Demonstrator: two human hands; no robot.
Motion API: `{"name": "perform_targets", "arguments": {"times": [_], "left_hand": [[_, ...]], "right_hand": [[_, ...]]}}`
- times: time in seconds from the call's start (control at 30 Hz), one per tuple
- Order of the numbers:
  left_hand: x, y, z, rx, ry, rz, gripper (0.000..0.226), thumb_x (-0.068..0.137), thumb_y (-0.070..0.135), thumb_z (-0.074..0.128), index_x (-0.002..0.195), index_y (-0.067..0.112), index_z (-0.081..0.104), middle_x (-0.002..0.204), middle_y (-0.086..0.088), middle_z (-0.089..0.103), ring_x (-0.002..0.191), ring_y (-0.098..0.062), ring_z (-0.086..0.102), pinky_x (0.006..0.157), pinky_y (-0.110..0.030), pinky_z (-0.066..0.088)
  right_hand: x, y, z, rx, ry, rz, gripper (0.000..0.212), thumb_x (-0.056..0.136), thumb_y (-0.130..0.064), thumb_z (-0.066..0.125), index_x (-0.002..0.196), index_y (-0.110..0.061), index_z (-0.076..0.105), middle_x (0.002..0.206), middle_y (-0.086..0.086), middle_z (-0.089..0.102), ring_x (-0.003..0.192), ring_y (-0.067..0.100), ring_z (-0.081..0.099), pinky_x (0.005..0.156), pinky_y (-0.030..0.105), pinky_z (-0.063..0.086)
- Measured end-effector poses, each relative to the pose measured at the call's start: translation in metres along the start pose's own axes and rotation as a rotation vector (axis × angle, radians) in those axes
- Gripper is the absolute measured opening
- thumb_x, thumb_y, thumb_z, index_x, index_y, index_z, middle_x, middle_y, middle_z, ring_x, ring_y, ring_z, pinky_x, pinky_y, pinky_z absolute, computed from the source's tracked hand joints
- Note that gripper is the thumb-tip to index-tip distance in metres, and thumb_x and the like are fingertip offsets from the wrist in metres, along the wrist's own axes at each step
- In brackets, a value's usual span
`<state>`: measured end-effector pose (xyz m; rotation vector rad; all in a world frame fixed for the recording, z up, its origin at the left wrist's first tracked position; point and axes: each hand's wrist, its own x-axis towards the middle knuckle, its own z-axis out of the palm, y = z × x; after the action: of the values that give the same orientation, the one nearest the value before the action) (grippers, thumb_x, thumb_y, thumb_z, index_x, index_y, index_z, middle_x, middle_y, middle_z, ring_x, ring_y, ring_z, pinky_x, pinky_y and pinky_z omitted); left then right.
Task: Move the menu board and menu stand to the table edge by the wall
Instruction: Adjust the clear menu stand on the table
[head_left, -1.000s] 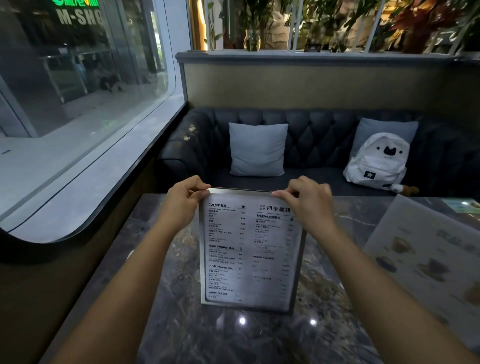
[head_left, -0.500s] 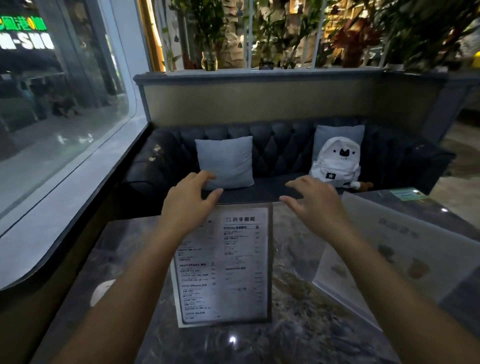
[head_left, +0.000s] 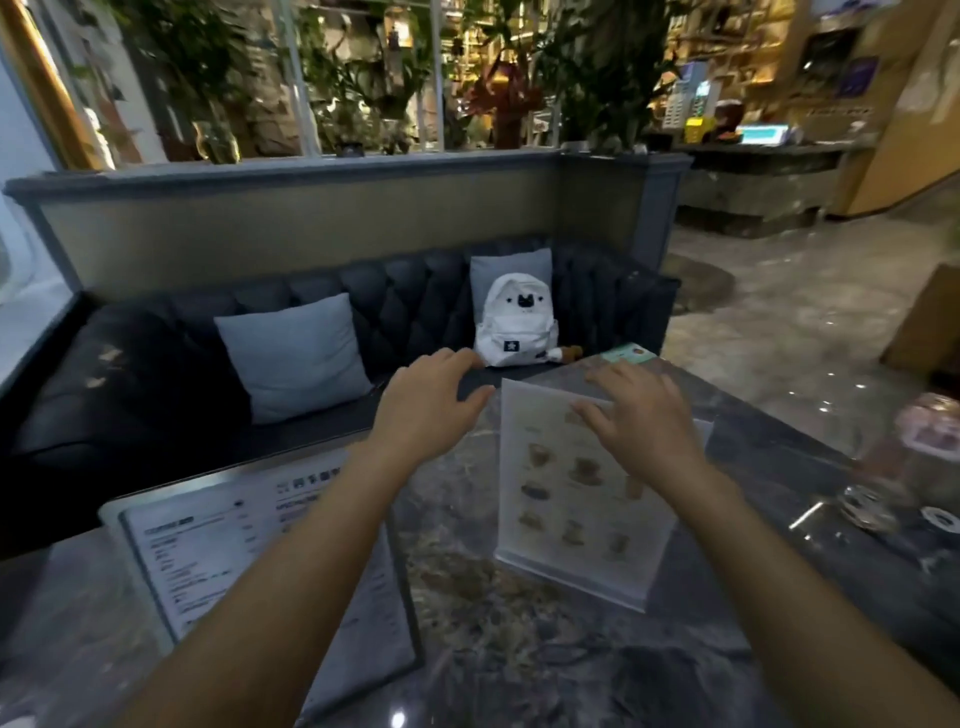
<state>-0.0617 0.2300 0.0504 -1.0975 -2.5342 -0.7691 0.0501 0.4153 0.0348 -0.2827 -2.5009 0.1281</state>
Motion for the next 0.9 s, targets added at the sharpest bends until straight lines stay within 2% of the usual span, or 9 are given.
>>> {"name": "perform_targets", "arguments": {"times": [0.2, 0.37, 0.5, 0.67, 0.8, 0.9], "left_hand": [[0.022, 0.025, 0.030, 0.006, -0.095, 0.056, 0.028, 0.089, 0.028, 0.049, 0.116, 0.019, 0.053, 0.108, -0.007, 0.061, 0.097, -0.027, 0.052, 0.082, -0.042, 0.044], [0.026, 0.029, 0.047, -0.039, -0.131, 0.043, 0.028, 0.092, 0.025, 0.045, 0.116, 0.019, 0.060, 0.116, -0.008, 0.062, 0.100, -0.028, 0.053, 0.087, -0.046, 0.044], [0.025, 0.027, 0.050, -0.061, -0.094, 0.015, 0.027, 0.091, 0.018, 0.047, 0.112, 0.022, 0.063, 0.110, -0.008, 0.065, 0.097, -0.028, 0.055, 0.086, -0.046, 0.043], [0.020, 0.025, 0.050, -0.084, -0.059, 0.004, 0.025, 0.088, 0.014, 0.051, 0.108, 0.020, 0.066, 0.104, -0.008, 0.067, 0.094, -0.028, 0.056, 0.089, -0.047, 0.041], [0.014, 0.026, 0.051, -0.084, -0.017, -0.024, 0.026, 0.089, 0.012, 0.051, 0.107, 0.021, 0.067, 0.101, -0.009, 0.067, 0.092, -0.027, 0.055, 0.087, -0.042, 0.039], [0.007, 0.029, 0.052, -0.102, 0.018, -0.054, 0.026, 0.089, 0.011, 0.051, 0.105, 0.021, 0.068, 0.097, -0.009, 0.066, 0.091, -0.027, 0.055, 0.085, -0.041, 0.036]], "right_hand": [[-0.017, 0.030, -0.002, 0.004, -0.012, 0.050, 0.026, 0.090, -0.028, 0.052, 0.110, -0.014, 0.059, 0.106, 0.010, 0.063, 0.100, 0.030, 0.054, 0.078, 0.038, 0.033], [-0.026, 0.044, 0.003, 0.075, -0.007, 0.049, 0.022, 0.091, -0.023, 0.051, 0.109, -0.020, 0.063, 0.096, 0.007, 0.063, 0.093, 0.029, 0.054, 0.068, 0.027, 0.015], [-0.027, 0.052, 0.011, 0.151, 0.015, 0.046, 0.025, 0.089, -0.013, 0.052, 0.109, -0.021, 0.065, 0.091, 0.007, 0.063, 0.085, 0.029, 0.054, 0.066, 0.028, 0.015], [-0.026, 0.056, 0.020, 0.226, 0.112, 0.015, 0.024, 0.084, -0.004, 0.058, 0.100, -0.017, 0.069, 0.083, 0.009, 0.066, 0.076, 0.032, 0.057, 0.064, 0.029, 0.015], [-0.023, 0.061, 0.026, 0.302, 0.166, -0.020, 0.023, 0.082, 0.000, 0.058, 0.094, -0.014, 0.071, 0.078, 0.009, 0.067, 0.072, 0.031, 0.060, 0.062, 0.028, 0.013], [-0.019, 0.067, 0.029, 0.395, 0.158, -0.038, 0.024, 0.080, 0.001, 0.055, 0.091, -0.012, 0.072, 0.079, 0.010, 0.069, 0.075, 0.030, 0.062, 0.067, 0.028, 0.021]]}}
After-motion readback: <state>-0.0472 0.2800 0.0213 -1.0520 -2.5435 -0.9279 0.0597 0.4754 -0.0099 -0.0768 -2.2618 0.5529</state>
